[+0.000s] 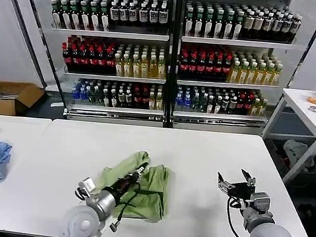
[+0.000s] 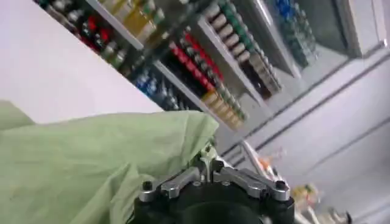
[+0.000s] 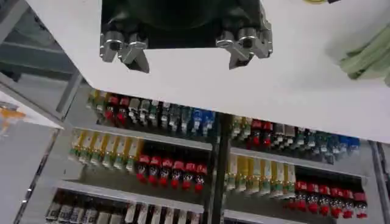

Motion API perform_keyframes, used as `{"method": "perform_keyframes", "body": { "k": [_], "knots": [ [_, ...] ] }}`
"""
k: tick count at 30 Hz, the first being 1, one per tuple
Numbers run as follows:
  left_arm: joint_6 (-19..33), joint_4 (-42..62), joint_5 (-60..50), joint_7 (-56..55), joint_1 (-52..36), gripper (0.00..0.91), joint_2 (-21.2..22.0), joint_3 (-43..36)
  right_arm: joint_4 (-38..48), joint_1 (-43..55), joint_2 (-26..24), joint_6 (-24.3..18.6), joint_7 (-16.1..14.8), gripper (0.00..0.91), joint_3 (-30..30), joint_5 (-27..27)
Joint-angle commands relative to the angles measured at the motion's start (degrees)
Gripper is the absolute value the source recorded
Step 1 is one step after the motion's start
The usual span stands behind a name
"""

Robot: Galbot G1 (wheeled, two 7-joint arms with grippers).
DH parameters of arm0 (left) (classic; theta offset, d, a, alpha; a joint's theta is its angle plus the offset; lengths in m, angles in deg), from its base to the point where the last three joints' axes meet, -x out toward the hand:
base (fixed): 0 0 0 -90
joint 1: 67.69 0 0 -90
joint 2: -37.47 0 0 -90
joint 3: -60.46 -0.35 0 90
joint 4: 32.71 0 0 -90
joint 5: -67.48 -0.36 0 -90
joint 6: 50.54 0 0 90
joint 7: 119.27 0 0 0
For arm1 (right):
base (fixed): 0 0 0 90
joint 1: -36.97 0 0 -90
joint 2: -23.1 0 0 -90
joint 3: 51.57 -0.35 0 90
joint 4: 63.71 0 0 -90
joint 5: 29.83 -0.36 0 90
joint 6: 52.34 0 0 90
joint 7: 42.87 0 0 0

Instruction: Fold and organize the clothes.

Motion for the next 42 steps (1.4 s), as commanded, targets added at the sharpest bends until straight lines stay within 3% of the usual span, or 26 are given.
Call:
{"method": "perform_keyframes", "body": {
  "k": [1,6,10,19,23,31,42],
  "knots": [
    [-2.3,0.5,-6.5,5.8,-0.2,0.907,-0.8,-5.0,0.3,0.4,0.1,0.1,0.0,0.907,0.4,0.1],
    [-2.7,-4.3,-6.3,6.9,3.2,0.907,-1.6,-5.0,0.6,0.6,0.4,0.1,0.0,0.907,0.6,0.2],
    [-2.2,-7.0,-7.5,4.6,5.3,0.907,-1.9,0.1,0.5,0.9,0.5,0.1,0.0,0.907,0.6,0.1],
    [6.8,-6.7,-26.3,-3.4,12.2,0.907,-4.8,11.4,0.2,0.8,1.2,-0.1,0.0,0.907,0.4,0.2],
    [9.3,-4.7,-34.4,-6.0,14.5,0.907,-4.1,11.5,0.0,0.9,1.4,-0.1,0.0,0.907,0.4,0.3],
    [9.3,-2.8,-37.5,-7.8,15.2,0.907,-1.2,8.5,-0.7,0.5,1.2,0.0,0.1,0.907,-0.1,0.3],
    [7.5,-1.1,-30.9,-7.5,11.6,0.907,0.5,7.2,-1.5,-0.2,1.0,0.0,0.2,0.907,-0.5,0.3]
  ]
}}
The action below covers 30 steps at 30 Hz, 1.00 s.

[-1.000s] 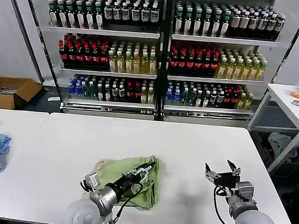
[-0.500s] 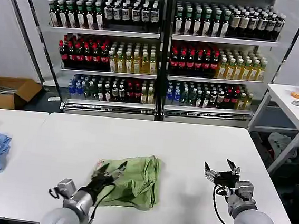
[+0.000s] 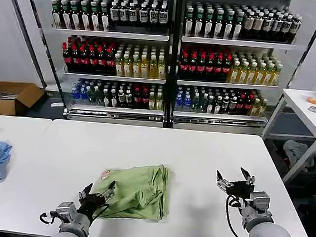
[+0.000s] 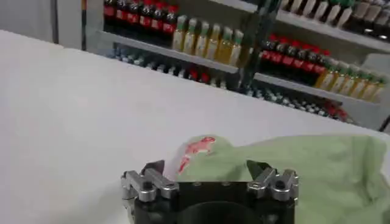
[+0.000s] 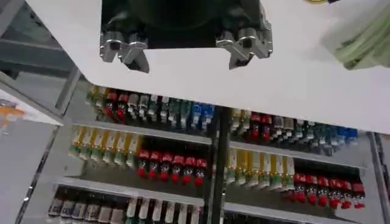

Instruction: Fold and organize the clothes.

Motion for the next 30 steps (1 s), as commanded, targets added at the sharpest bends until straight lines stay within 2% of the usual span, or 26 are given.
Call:
{"method": "perform_keyframes", "body": {
  "k": [1,3,4,5,6,7,8,11,13,17,21,30],
  "knots": [
    [0.4,1.3,1.3,-0.8,-0.8,0.907,1.2,0.1,-0.2,-0.1,0.0,0.0,0.1,0.907,-0.1,0.0],
    [0.3,1.3,3.5,-0.1,-0.9,0.907,1.2,0.1,-0.4,-0.1,-0.1,0.0,0.0,0.907,-0.1,0.0],
    [0.2,1.2,4.4,0.1,-0.9,0.756,1.3,0.1,-0.4,-0.1,-0.1,0.0,0.1,0.907,-0.1,0.0],
    [0.1,1.2,4.9,0.4,-0.9,0.675,1.3,0.1,-0.4,-0.1,-0.1,0.0,0.1,0.907,-0.1,0.0],
    [0.0,1.6,4.9,0.6,-0.9,0.554,1.4,0.1,-0.4,-0.1,-0.1,0.0,0.1,0.907,-0.2,0.0],
    [0.1,1.7,4.8,0.5,-1.0,0.504,1.4,0.1,-0.4,-0.2,-0.1,0.1,0.1,0.907,-0.1,0.0],
    [0.1,2.5,4.8,0.5,-1.1,0.403,1.4,0.2,-0.4,-0.2,-0.1,0.1,0.1,0.907,-0.2,0.0],
    [0.2,3.4,5.2,0.7,-1.2,0.312,1.4,0.4,-0.6,-0.3,-0.2,0.1,0.1,0.907,-0.3,0.0],
    [0.2,3.6,5.2,0.8,-1.0,0.292,1.4,0.4,-0.7,-0.4,-0.2,0.1,0.1,0.907,-0.4,0.0],
    [-0.2,3.2,6.7,1.3,-0.7,0.171,1.7,0.4,-0.9,-0.4,-0.4,0.1,0.2,0.907,-0.6,0.0],
    [-0.7,2.3,11.6,2.7,-0.2,0.111,2.3,0.9,-1.1,-0.4,-0.4,0.2,0.2,0.907,-0.7,-0.1],
    [-1.1,2.5,19.6,4.1,-0.5,0.071,3.3,3.1,-1.3,-0.3,-0.5,0.2,0.4,0.907,-0.7,-0.1]
  ]
}}
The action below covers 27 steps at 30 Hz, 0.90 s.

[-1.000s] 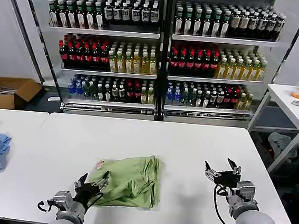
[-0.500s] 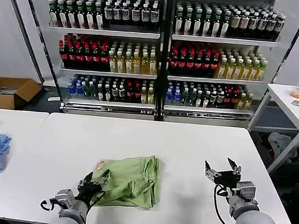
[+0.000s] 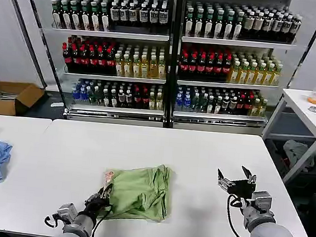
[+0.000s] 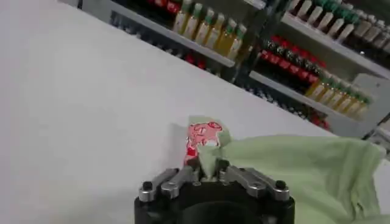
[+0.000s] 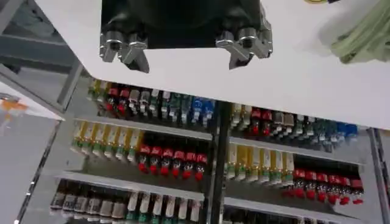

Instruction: Fold and organize the clothes.

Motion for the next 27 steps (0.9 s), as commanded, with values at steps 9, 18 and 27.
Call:
{"method": "perform_keyframes", "body": {
  "k": [9,18,27],
  "knots": [
    [-1.8,-1.3,25.1,1.7,-0.2,0.050,1.1,9.3,0.1,0.4,-0.2,0.0,0.2,0.907,0.0,-0.2],
    [-6.8,-2.4,37.5,0.6,0.7,0.040,-4.8,29.6,0.4,1.3,-0.5,-0.2,0.1,0.907,0.0,-0.9],
    [-9.1,-6.9,45.7,-0.2,0.1,0.040,-19.1,48.4,-0.2,1.4,0.1,-0.1,0.1,0.907,0.7,-0.9]
  ]
}}
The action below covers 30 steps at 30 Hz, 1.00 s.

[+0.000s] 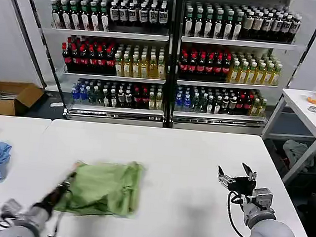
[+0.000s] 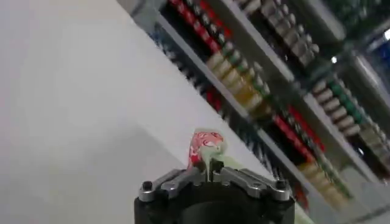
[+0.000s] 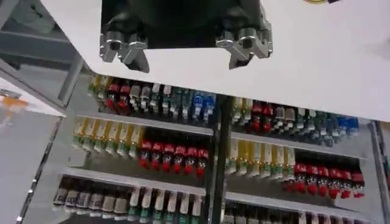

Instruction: Fold and organize the clothes.

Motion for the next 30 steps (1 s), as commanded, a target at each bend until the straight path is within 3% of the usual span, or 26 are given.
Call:
{"method": "perform_keyframes", "body": {
  "k": [1,5,8,12,16,21,30],
  "knots": [
    [-3.2,-4.6,13.6,-0.3,-0.7,0.040,-15.0,24.7,-0.5,-0.2,0.0,0.0,0.0,0.907,0.2,-0.1],
    [-3.2,-9.3,3.9,1.4,-1.6,0.040,-16.3,16.3,-0.8,-0.9,-0.5,-0.1,-0.2,0.907,0.0,0.0],
    [-3.1,-10.6,-9.0,2.6,-2.1,0.030,-13.9,5.2,-0.8,-0.9,-1.0,-0.2,-0.3,0.907,-0.2,-0.1],
    [-3.0,-6.9,-27.5,2.4,-7.5,0.030,-9.8,-15.7,-1.0,-0.9,-1.7,-0.2,-0.4,0.907,-0.3,-0.3],
    [-3.0,-0.4,-40.9,1.1,-13.4,0.030,-5.1,-28.4,-1.0,-1.0,-2.0,-0.3,-0.4,0.907,-0.6,-0.5],
    [-3.1,2.6,-40.8,-1.7,-20.6,0.030,1.7,-37.4,-0.9,-0.9,-2.3,-0.4,-0.4,0.907,-1.0,-0.9],
    [-1.9,13.8,-41.2,-3.9,-26.8,0.030,9.1,-42.9,0.0,-0.1,-2.2,-0.6,-0.6,0.907,-0.6,-1.2]
  ]
}}
